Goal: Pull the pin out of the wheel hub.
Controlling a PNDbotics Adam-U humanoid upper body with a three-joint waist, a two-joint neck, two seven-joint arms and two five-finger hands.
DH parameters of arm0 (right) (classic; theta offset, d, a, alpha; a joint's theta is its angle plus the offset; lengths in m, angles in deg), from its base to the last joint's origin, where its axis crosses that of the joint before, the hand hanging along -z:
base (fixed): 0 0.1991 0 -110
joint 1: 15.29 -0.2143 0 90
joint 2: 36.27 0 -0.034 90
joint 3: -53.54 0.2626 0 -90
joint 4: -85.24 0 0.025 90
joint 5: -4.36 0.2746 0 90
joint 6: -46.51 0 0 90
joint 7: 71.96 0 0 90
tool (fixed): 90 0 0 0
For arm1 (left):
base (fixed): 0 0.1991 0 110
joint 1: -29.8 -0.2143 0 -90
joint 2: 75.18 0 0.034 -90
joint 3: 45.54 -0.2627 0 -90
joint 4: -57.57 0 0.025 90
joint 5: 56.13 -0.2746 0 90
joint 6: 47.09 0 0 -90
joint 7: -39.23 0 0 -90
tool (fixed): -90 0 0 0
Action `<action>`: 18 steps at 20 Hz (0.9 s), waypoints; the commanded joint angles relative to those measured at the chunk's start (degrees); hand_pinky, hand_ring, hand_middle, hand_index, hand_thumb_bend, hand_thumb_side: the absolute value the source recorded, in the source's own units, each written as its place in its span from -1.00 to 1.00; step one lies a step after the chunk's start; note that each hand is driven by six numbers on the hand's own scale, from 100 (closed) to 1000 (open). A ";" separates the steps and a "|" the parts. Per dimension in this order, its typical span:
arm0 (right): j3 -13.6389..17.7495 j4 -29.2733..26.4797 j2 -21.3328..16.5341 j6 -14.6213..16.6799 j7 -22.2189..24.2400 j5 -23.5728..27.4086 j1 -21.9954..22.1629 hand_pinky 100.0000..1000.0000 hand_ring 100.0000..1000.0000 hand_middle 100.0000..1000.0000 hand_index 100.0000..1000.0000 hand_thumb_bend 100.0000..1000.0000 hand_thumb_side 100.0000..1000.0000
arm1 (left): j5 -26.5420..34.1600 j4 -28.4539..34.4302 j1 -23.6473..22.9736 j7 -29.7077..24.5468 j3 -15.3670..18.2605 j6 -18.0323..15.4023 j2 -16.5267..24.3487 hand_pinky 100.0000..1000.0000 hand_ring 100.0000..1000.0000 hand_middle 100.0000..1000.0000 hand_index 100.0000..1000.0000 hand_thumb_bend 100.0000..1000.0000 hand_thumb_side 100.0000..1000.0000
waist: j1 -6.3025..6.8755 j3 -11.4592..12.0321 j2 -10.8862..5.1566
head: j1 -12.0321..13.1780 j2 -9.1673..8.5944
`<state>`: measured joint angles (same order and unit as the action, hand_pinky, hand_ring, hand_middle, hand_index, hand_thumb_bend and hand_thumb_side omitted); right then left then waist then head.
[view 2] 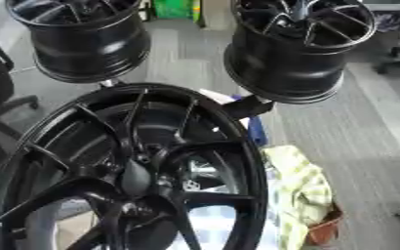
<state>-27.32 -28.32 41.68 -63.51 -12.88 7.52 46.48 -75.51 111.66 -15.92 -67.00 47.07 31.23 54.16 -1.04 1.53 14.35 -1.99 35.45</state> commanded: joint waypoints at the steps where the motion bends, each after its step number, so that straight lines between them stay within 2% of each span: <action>1: 0.48 -1.03 -1.22 0.03 -0.04 -0.15 -0.81 0.47 0.08 0.04 0.37 -0.32 -0.60 | 1.55 2.50 1.25 0.42 0.24 -0.47 1.46 0.54 0.50 0.25 0.64 -0.61 -0.24 | 0.16 0.11 -1.25 | 0.08 -0.40; 2: 0.49 -1.03 -1.27 0.00 -0.04 -0.17 -0.82 0.47 0.08 0.04 0.37 -0.31 -0.60 | 2.85 4.32 1.30 1.11 0.40 -0.67 1.30 0.53 0.48 0.23 0.62 -0.66 -0.25 | 0.10 0.20 -1.28 | 0.05 -0.38; 3: 0.48 -1.03 -1.37 -0.01 -0.02 -0.22 -0.88 0.48 0.08 0.04 0.37 -0.31 -0.60 | 5.00 6.91 1.10 2.29 0.65 -0.87 1.19 0.52 0.46 0.21 0.60 -0.57 0.01 | 0.04 0.29 -1.30 | 0.03 -0.35; 4: 0.46 -1.03 -1.53 -0.01 0.03 -0.31 -1.00 0.48 0.08 0.04 0.37 -0.31 -0.60 | 8.47 10.57 0.69 4.39 1.12 -1.02 1.08 0.51 0.44 0.19 0.59 -0.72 -0.28 | -0.05 0.40 -1.32 | -0.04 -0.31; 5: 0.44 -1.03 -1.67 -0.01 0.07 -0.41 -1.14 0.48 0.08 0.05 0.37 -0.31 -0.60 | 12.30 14.47 -0.14 6.90 1.45 -0.55 1.21 0.50 0.44 0.18 0.60 -0.73 -0.27 | -0.12 0.47 -1.33 | -0.10 -0.30; 6: 0.40 -1.03 -1.79 0.02 0.15 -0.54 -1.33 0.48 0.08 0.05 0.37 -0.30 -0.61 | 16.43 19.17 -1.17 10.05 1.88 0.22 1.35 0.50 0.44 0.18 0.60 -0.56 -0.07 | -0.19 0.56 -1.35 | -0.12 -0.30; 7: 0.37 -1.03 -1.87 0.07 0.22 -0.66 -1.49 0.48 0.08 0.05 0.37 -0.30 -0.61 | 20.04 23.69 -2.40 13.03 2.17 1.30 1.51 0.50 0.44 0.18 0.60 -0.72 -0.28 | -0.22 0.60 -1.36 | -0.11 -0.33; 11: 0.45 -1.03 -1.94 0.48 0.26 -1.21 -1.91 0.48 0.09 0.05 0.37 -0.30 -0.61 | 32.33 44.43 -8.61 25.70 4.44 5.53 -0.34 0.50 0.44 0.18 0.62 -0.61 -0.30 | -0.40 1.12 -1.55 | -0.31 -0.32; 14: 0.49 -1.03 -1.96 0.92 0.21 -1.68 -2.04 0.48 0.09 0.05 0.37 -0.27 -0.61 | 34.60 57.11 -14.10 32.51 5.33 8.10 -3.36 0.49 0.43 0.18 0.62 -0.55 -0.33 | -0.33 1.51 -1.93 | 0.07 0.28; 18: 0.38 -1.03 -1.59 1.38 0.38 -2.21 -2.12 0.48 0.09 0.06 0.37 -0.28 -0.63 | 33.91 60.31 -18.52 34.34 4.50 3.61 -9.13 0.49 0.43 0.17 0.62 -0.53 -0.31 | -0.47 1.86 -2.79 | 0.46 1.10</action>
<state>-27.31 -28.33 41.64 -62.47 -12.58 5.98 45.31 -41.58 170.17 -34.76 -33.43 51.00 35.97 45.28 -1.58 3.31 12.56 -1.76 36.26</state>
